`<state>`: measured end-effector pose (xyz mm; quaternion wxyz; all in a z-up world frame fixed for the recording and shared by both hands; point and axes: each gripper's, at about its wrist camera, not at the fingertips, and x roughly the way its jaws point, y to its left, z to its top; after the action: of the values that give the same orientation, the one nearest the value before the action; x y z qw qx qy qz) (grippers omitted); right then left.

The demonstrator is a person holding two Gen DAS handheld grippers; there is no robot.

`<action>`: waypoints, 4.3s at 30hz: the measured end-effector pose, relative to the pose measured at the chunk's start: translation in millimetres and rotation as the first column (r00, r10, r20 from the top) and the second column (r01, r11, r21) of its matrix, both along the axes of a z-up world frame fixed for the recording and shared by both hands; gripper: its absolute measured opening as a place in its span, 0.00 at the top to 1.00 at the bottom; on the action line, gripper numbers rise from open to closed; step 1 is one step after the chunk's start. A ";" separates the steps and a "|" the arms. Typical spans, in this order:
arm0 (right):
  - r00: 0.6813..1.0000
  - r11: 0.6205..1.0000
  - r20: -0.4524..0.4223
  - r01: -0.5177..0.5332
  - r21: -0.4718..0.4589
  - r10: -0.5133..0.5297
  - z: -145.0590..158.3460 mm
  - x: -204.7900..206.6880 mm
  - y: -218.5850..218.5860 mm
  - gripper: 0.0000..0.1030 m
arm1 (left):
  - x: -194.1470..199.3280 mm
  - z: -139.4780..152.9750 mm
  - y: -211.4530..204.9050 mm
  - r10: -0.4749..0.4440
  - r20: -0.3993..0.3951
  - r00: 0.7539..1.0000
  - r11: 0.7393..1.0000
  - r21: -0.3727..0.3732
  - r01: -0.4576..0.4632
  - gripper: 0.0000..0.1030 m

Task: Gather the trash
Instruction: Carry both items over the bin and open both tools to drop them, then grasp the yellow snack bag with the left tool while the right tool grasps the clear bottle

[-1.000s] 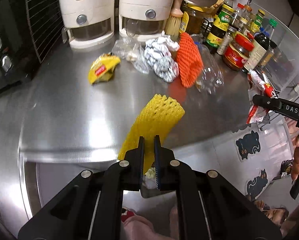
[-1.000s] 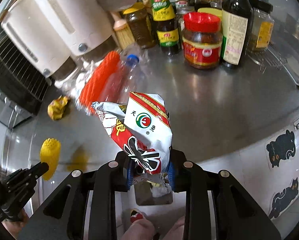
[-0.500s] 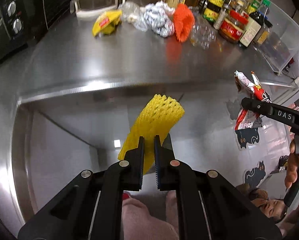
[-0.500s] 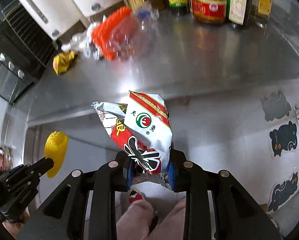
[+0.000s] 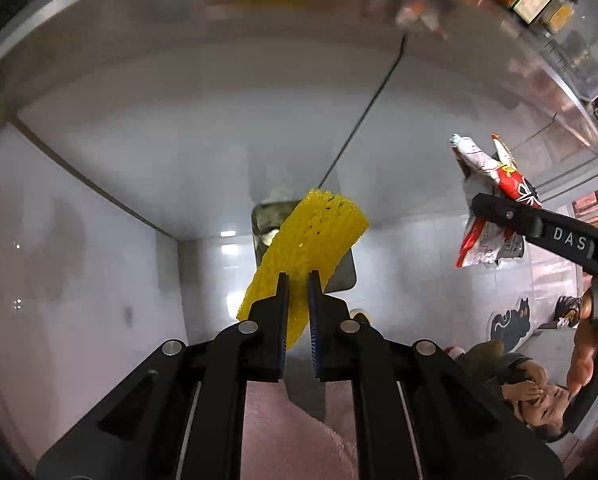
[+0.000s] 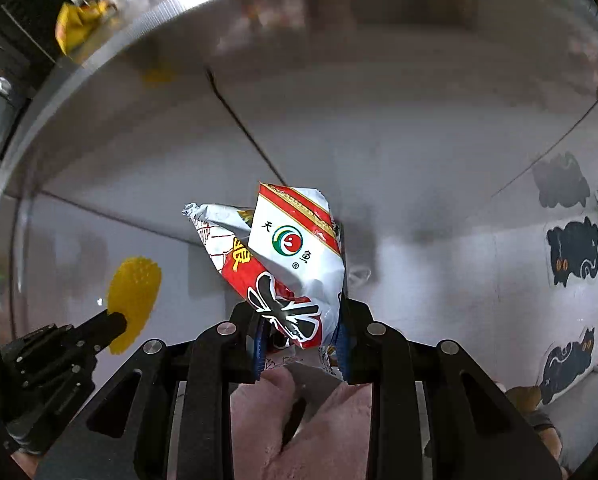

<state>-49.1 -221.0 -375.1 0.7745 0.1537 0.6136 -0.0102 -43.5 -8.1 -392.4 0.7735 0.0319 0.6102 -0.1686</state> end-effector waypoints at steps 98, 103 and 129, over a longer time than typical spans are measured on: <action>0.967 0.994 0.238 0.102 -0.035 -0.091 172.1 213.3 -48.1 0.30 | 226.6 181.6 28.0 0.141 0.319 0.937 0.988 0.010 -0.152 0.22; 0.975 0.995 0.205 0.091 -0.038 -0.082 160.5 227.2 -44.0 0.32 | 245.5 166.8 26.8 0.140 0.302 0.943 0.988 0.020 -0.154 0.29; 0.991 0.997 0.111 0.082 -0.013 -0.080 126.6 203.1 -39.9 0.39 | 233.0 136.8 11.3 0.048 0.225 0.973 0.998 0.028 -0.055 0.55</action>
<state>154.1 -260.9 -248.5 0.8074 0.1722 0.5630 -0.0386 189.5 3.3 -255.6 0.8409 0.0483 0.5223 -0.1332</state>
